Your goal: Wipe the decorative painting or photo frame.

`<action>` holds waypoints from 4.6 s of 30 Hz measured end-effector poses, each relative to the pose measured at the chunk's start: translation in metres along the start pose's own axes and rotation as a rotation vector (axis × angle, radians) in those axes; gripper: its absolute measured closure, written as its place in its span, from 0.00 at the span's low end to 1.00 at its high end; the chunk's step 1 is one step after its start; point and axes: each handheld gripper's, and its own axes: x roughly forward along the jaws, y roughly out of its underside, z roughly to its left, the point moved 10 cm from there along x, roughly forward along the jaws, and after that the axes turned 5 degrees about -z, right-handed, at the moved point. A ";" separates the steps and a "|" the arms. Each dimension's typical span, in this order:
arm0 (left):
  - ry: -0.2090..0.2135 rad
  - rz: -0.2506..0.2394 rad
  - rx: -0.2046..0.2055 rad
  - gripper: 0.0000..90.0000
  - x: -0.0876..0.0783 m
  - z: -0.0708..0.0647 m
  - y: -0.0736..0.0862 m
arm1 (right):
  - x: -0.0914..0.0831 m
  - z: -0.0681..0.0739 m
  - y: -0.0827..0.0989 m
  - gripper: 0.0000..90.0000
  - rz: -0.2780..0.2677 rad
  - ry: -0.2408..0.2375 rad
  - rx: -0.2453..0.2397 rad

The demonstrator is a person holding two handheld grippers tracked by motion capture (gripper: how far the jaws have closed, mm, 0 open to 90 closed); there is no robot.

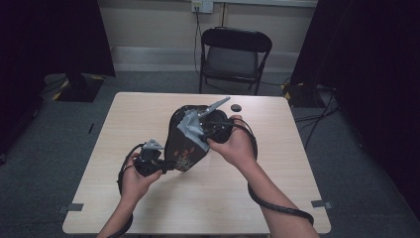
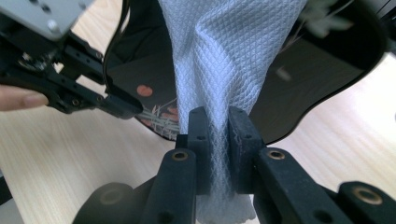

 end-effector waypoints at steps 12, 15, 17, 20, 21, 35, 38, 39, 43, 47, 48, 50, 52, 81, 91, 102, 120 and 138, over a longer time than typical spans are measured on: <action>0.001 -0.001 0.006 0.87 0.000 0.000 -0.001 | 0.031 -0.001 0.042 0.91 0.070 -0.022 0.040; 0.001 0.000 0.005 0.87 0.000 0.000 -0.001 | 0.039 0.000 0.053 0.91 0.088 -0.029 0.049; 0.002 0.003 0.009 0.87 0.000 0.000 0.000 | 0.045 0.002 0.061 0.91 0.102 -0.034 0.055; 0.006 0.005 0.006 0.87 0.000 0.001 0.000 | 0.053 0.004 0.074 0.91 0.128 -0.042 0.063; 0.002 -0.001 0.005 0.87 0.000 0.001 0.000 | 0.056 0.005 0.078 0.91 0.136 -0.043 0.068; 0.004 0.001 0.009 0.87 0.000 0.001 0.000 | 0.088 0.016 0.130 0.91 0.230 -0.083 0.106; 0.004 0.002 0.008 0.87 0.000 0.001 0.000 | 0.090 0.017 0.136 0.91 0.243 -0.084 0.109; 0.002 -0.003 0.004 0.87 0.000 0.001 0.000 | 0.090 0.016 0.138 0.91 0.244 -0.084 0.115; 0.002 -0.005 0.006 0.87 0.000 0.001 0.000 | 0.080 0.011 0.134 0.91 0.228 -0.077 0.111; 0.006 0.002 0.007 0.87 0.000 0.001 0.000 | 0.056 0.002 0.116 0.91 0.191 -0.049 0.097; 0.005 0.002 0.008 0.87 0.000 0.001 0.000 | 0.050 0.001 0.111 0.91 0.183 -0.044 0.087; 0.005 0.002 0.007 0.87 0.000 0.001 0.000 | 0.044 -0.001 0.106 0.91 0.176 -0.036 0.083; 0.004 0.002 0.008 0.87 0.000 0.001 0.000 | 0.031 -0.005 0.093 0.91 0.153 -0.020 0.071; 0.002 -0.009 0.008 0.87 0.001 0.000 0.000 | -0.014 0.000 -0.020 0.91 0.009 0.016 -0.002; 0.009 0.008 0.012 0.87 0.000 0.001 0.000 | 0.012 0.004 0.013 0.91 0.060 -0.007 0.011; 0.001 -0.001 0.014 0.87 0.000 0.000 0.000 | 0.039 0.010 0.050 0.91 0.112 -0.033 0.043; 0.010 0.003 0.011 0.87 0.000 0.001 0.000 | 0.079 0.024 0.112 0.91 0.208 -0.091 0.097; 0.003 -0.009 0.007 0.87 0.001 0.001 0.000 | 0.075 0.026 0.128 0.91 0.229 -0.101 0.097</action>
